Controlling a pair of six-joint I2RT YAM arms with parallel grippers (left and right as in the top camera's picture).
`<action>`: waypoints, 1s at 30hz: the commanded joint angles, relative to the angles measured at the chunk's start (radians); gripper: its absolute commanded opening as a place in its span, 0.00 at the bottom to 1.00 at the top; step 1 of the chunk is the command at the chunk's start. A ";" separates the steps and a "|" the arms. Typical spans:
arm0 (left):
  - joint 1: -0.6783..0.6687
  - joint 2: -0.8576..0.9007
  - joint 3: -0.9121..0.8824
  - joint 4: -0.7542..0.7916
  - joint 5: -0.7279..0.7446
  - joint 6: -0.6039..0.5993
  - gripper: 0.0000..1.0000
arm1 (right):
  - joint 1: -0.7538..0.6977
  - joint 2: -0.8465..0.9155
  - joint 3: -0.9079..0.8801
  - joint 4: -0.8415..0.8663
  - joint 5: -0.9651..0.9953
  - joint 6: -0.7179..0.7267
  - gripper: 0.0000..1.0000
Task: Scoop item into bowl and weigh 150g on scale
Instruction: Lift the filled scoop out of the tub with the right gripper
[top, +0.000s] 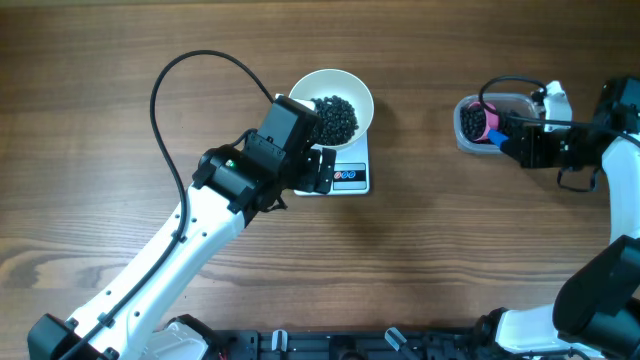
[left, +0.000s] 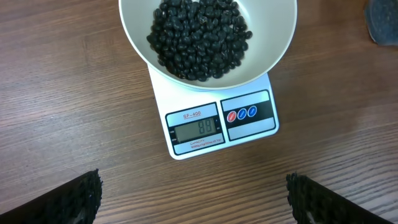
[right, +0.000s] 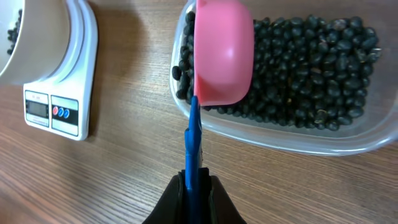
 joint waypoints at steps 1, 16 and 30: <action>-0.004 -0.014 -0.007 0.000 0.009 -0.009 1.00 | -0.024 0.016 0.003 0.010 -0.020 0.023 0.04; -0.004 -0.014 -0.007 0.000 0.009 -0.009 1.00 | -0.144 0.016 0.003 0.000 -0.243 0.178 0.04; -0.004 -0.014 -0.007 0.000 0.009 -0.009 1.00 | -0.175 0.016 0.003 -0.009 -0.484 0.229 0.04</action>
